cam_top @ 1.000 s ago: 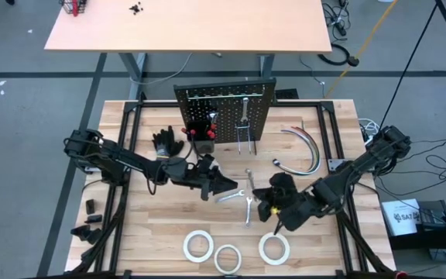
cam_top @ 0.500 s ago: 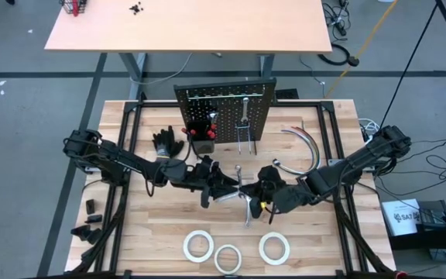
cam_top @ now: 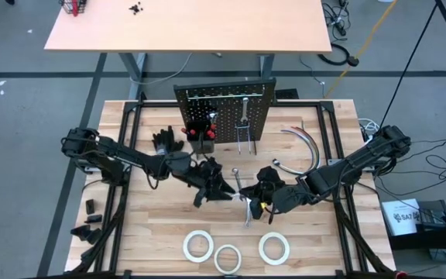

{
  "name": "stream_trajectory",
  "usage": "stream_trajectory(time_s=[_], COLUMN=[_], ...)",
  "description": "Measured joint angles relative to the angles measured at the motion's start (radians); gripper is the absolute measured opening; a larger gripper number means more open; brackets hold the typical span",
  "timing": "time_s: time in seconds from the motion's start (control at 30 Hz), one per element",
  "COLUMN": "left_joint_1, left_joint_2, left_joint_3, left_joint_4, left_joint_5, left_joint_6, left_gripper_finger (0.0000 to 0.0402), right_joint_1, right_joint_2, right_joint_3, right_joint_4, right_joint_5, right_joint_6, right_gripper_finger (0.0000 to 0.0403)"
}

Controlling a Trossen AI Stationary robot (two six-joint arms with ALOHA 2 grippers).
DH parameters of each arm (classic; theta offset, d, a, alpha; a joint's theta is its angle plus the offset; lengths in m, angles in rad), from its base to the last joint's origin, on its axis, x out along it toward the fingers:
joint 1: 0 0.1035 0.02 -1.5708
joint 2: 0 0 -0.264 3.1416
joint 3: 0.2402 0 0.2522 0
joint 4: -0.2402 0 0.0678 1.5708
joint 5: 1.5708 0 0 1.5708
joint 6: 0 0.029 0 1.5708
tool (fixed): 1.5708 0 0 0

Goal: Hang tools onto peg board
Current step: Hang the silver wrench on the peg board

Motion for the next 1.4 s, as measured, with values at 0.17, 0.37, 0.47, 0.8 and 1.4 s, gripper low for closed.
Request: stream_trajectory(time_s=[0.17, 0.37, 0.47, 0.8, 1.4], left_joint_1=[0.028, 0.029, 0.024, 0.024, 0.026], left_joint_2=[-0.031, -0.038, -0.038, -0.038, -0.038], left_joint_3=[0.0, 0.0, 0.0, 0.0, 0.0], left_joint_4=[-0.029, 0.025, 0.032, 0.111, 0.154], left_joint_5=[0.013, -0.091, -0.158, -0.184, -0.196], left_joint_6=[0.021, 0.075, 0.08, 0.079, 0.082], left_gripper_finger=[0.0158, 0.0158, 0.0158, 0.0158, 0.0101], right_joint_1=[0.005, 0.005, -0.002, -0.04, -0.074], right_joint_2=[-0.006, -0.007, -0.007, -0.007, -0.004], right_joint_3=[0.0, 0.0, 0.0, 0.0, 0.0], right_joint_4=[0.0, 0.026, 0.064, 0.13, 0.185], right_joint_5=[0.003, 0.008, 0.01, 0.006, -0.081], right_joint_6=[0.001, -0.007, -0.031, -0.113, -0.165], right_gripper_finger=[0.0002, 0.0002, 0.0002, 0.0002, 0.0002])
